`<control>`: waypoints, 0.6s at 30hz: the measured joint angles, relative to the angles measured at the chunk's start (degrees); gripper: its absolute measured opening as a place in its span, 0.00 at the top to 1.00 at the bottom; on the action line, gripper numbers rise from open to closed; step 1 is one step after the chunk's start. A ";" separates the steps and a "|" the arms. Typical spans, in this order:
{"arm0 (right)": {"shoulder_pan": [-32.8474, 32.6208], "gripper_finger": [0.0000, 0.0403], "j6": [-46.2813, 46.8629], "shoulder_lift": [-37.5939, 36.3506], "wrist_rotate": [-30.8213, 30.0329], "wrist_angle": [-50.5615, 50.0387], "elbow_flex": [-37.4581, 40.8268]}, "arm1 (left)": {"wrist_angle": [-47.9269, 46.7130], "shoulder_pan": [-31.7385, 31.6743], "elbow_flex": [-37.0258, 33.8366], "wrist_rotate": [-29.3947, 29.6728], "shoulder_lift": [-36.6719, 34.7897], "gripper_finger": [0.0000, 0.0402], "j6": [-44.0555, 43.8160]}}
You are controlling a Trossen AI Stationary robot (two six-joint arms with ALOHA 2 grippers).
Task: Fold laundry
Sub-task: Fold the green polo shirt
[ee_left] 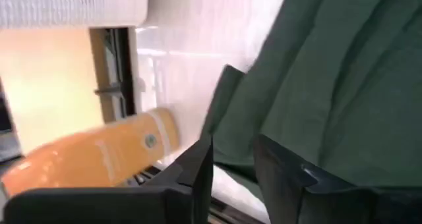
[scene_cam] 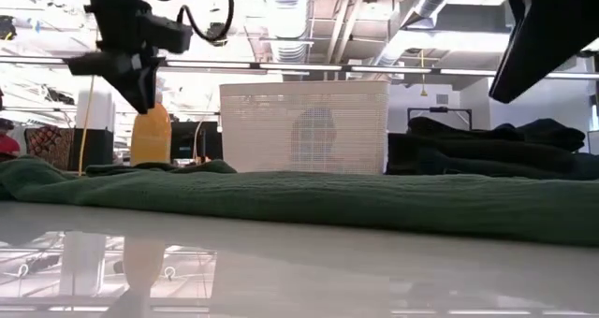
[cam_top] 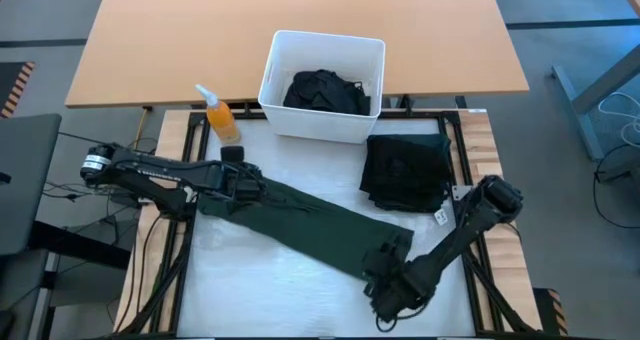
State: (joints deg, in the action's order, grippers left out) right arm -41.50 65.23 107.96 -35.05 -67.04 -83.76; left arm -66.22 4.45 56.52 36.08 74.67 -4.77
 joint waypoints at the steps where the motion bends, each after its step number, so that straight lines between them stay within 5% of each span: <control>1: -0.08 0.54 -0.53 0.00 -0.70 2.74 0.68 | -0.57 0.00 0.52 -1.11 -0.26 0.74 -0.56; 7: 1.50 0.57 -6.39 0.04 -5.43 19.77 6.64 | 10.89 0.00 -3.83 -13.55 -2.22 0.72 -1.60; 10: 2.68 0.58 -7.97 0.08 -5.16 24.07 9.97 | 21.00 0.28 -10.24 -14.58 -2.33 0.72 -3.54; 13: 2.71 0.59 -6.86 0.09 -2.49 24.42 12.99 | 31.77 0.31 -17.20 -13.44 -2.33 0.72 -6.43; 18: 0.69 0.59 -1.83 0.08 6.52 24.42 16.70 | 46.32 0.56 -25.54 -19.71 -2.33 0.72 -12.98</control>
State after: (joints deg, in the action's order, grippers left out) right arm -40.81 63.40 108.05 -28.54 -42.62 -67.06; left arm -19.90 5.00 30.99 16.37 72.34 -17.75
